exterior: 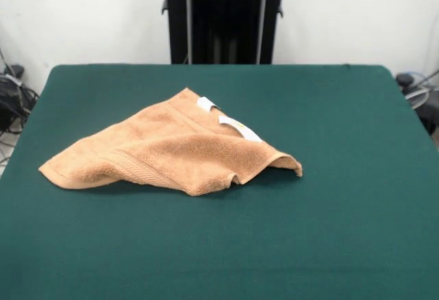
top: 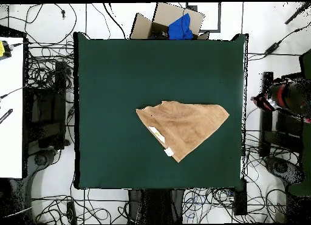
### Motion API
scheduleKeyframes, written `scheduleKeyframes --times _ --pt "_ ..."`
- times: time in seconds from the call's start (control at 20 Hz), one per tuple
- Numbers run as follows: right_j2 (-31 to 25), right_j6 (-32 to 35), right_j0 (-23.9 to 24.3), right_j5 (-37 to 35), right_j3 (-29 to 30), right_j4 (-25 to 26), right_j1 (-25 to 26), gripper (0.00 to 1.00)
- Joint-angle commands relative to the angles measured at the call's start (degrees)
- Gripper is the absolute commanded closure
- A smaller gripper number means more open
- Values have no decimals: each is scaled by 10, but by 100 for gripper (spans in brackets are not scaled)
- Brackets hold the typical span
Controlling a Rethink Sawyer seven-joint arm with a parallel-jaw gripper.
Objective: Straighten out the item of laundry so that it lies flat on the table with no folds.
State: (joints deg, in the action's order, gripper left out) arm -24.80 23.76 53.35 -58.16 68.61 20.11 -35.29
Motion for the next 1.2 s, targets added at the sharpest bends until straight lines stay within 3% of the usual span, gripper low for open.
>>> scheduleKeyframes --times 0.05,0.3,0.4,0.55,0.7,0.9,1.2 --pt "-48 -196 2 -133 -34 48 25 0" --pt "-56 -200 1 -117 -35 51 55 0" --pt "-36 -182 -11 -133 -70 69 69 0" --pt "-18 -147 -15 -119 -65 74 74 0" --pt "-16 -78 19 -42 22 35 56 0" --pt "-42 -79 77 32 146 -4 30 0" --pt "-75 -100 110 84 217 -8 31 0"
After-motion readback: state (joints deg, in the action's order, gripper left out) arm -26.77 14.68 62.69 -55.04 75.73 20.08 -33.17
